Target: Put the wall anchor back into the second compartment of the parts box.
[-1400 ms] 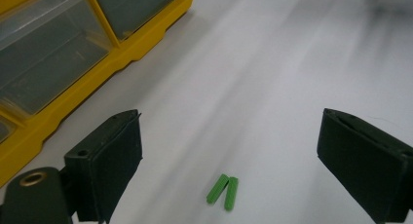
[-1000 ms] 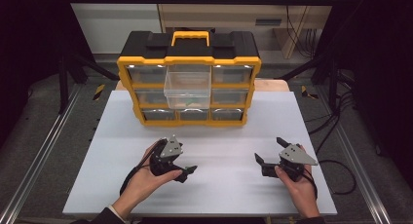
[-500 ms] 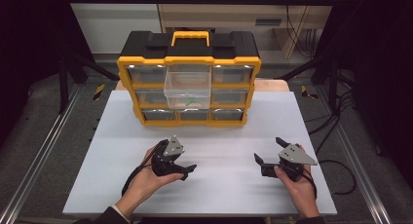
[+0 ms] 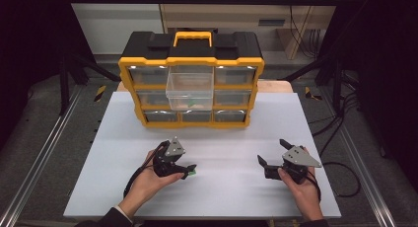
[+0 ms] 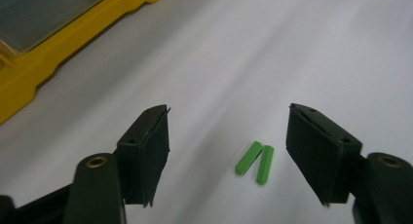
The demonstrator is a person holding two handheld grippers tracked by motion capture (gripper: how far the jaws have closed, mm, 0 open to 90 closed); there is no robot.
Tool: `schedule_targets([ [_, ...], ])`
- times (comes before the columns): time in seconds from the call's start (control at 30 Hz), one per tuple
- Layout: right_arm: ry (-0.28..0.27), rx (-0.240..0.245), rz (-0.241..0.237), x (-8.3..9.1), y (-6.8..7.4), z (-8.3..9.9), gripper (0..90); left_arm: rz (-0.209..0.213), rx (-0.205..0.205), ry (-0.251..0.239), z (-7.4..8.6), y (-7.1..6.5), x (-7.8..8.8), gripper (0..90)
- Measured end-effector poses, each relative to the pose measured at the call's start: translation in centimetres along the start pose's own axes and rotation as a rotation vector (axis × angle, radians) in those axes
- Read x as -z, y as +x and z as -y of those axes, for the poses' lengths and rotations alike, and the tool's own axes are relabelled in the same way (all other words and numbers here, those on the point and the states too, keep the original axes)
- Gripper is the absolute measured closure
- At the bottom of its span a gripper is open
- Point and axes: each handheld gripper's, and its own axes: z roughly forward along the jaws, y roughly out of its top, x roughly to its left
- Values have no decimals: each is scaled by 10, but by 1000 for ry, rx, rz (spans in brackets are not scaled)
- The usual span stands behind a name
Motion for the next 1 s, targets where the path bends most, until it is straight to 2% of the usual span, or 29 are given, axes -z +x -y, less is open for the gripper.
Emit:
schedule_targets([
  [0.17, 1, -6, 1, 0, 0, 0, 53, 20, -5, 14, 0, -1, -3, 438],
  [0.33, -3, -7, 4, 1, 0, -1, 53, 37, -36, 38, -2, -2, -5, 519],
  [0.5, -8, -9, 3, 2, -1, -1, 53, 24, -37, 49, -1, 1, -9, 559],
  [0.63, -8, -18, 2, 1, -1, 0, 53, 48, -42, 65, 1, 2, -12, 605],
  [0.73, -11, -18, 0, 1, -1, -1, 53, 49, -62, 88, 1, 1, -12, 640],
  [0.9, -11, -24, 1, 2, -2, -1, 53, 63, -63, 102, 3, 1, -14, 666],
  [0.93, -13, -20, 1, 2, -2, -1, 53, 64, -89, 125, 3, 2, -13, 666],
  [1.0, -13, -20, 1, 2, -2, -1, 53, 69, -97, 135, 4, 2, -14, 673],
])
